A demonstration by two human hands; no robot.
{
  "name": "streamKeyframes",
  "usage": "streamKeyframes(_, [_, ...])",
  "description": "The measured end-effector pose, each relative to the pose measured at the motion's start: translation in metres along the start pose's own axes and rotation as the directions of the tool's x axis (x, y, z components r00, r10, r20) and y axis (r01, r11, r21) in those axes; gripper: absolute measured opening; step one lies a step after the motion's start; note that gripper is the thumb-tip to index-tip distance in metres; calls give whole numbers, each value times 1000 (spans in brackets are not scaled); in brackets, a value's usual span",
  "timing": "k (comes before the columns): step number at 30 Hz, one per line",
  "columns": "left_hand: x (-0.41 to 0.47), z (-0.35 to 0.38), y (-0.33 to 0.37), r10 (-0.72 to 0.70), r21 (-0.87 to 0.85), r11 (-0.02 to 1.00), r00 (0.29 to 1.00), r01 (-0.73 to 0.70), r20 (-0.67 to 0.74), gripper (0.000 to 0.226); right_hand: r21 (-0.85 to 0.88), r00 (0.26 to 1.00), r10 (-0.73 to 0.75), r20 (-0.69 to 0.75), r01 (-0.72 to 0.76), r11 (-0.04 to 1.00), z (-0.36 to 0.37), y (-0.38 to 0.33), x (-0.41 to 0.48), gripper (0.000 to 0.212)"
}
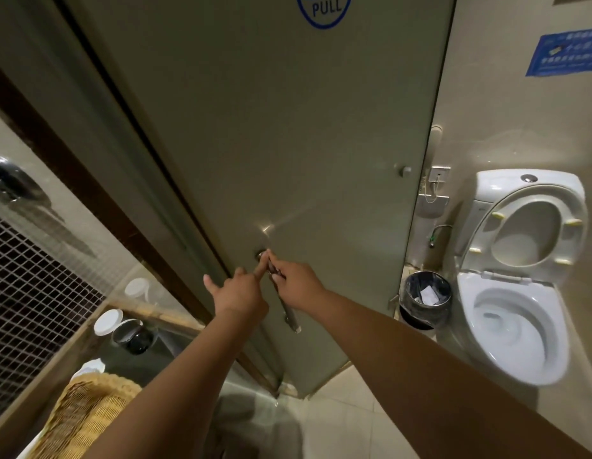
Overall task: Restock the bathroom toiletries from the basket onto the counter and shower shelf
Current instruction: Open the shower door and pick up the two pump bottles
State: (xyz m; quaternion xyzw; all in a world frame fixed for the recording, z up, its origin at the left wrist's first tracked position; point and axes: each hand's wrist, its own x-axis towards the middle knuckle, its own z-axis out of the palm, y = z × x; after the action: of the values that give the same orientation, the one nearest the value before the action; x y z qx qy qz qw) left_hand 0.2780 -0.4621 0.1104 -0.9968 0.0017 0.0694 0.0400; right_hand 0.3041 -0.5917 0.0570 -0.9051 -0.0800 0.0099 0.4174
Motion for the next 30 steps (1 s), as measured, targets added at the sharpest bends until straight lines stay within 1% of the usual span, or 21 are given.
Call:
streamKeyframes(3, [-20,11,-1,62,-6,998,997,-62,-45,104,1,999,17,-41,-17,1000,-5,2,-24,57])
streamKeyframes(6, [-39,18,2,118,-26,992,991,-120,-62,100,-74,997,37,-71,-42,996,-7,4,-48,55])
streamKeyframes(9, [-62,26,13,165,-13,986,983,-166,-75,97,-78,990,54,-130,-65,995,-10,5,-74,50])
streamKeyframes(11, [-78,33,15,214,-9,976,971,-217,-109,88,-59,981,60,-182,-72,996,-13,7,-90,48])
streamKeyframes(13, [-94,41,8,293,-4,954,932,-301,-214,72,-62,973,74,-220,-90,994,-16,10,-105,46])
streamKeyframes(15, [-107,51,-5,378,-26,908,843,-418,-382,62,-87,964,95,-247,-120,989,-18,13,-121,45])
streamKeyframes(16, [-113,55,-11,379,-61,886,793,-460,-476,58,-88,960,104,-261,-130,988,-19,13,-131,47])
streamKeyframes(17, [-117,57,-16,339,-131,869,766,-477,-546,59,-90,955,101,-278,-130,987,-20,13,-140,51])
streamKeyframes(18, [-120,55,-18,275,-221,854,768,-472,-578,63,-106,952,89,-294,-125,987,-21,14,-150,56])
streamKeyframes(19, [-122,51,-19,222,-296,840,786,-454,-577,71,-136,949,77,-306,-124,983,-22,14,-159,62])
streamKeyframes(20, [-123,46,-17,215,-320,834,798,-450,-562,79,-168,947,78,-313,-136,976,-23,15,-167,68])
streamKeyframes(21, [-123,41,-15,273,-280,831,790,-482,-548,87,-192,944,91,-317,-158,968,-25,16,-175,74])
streamKeyframes(22, [-124,38,-11,375,-197,817,759,-541,-532,91,-204,940,114,-321,-186,961,-26,17,-182,79])
streamKeyframes(23, [-125,35,-6,473,-120,788,718,-604,-511,93,-207,935,138,-327,-213,955,-28,18,-190,83])
streamKeyframes(24, [-126,33,-1,536,-81,755,684,-651,-495,93,-207,928,161,-335,-239,949,-30,19,-197,86])
streamKeyframes(25, [-129,32,5,561,-86,729,665,-679,-492,93,-210,922,180,-342,-261,942,-32,20,-203,88])
streamKeyframes(28, [-140,35,24,571,-179,668,651,-723,-499,93,-220,912,207,-353,-296,929,-42,21,-223,87])
streamKeyframes(30, [-143,37,35,595,-204,626,630,-753,-498,94,-256,905,219,-365,-323,911,-49,24,-236,85])
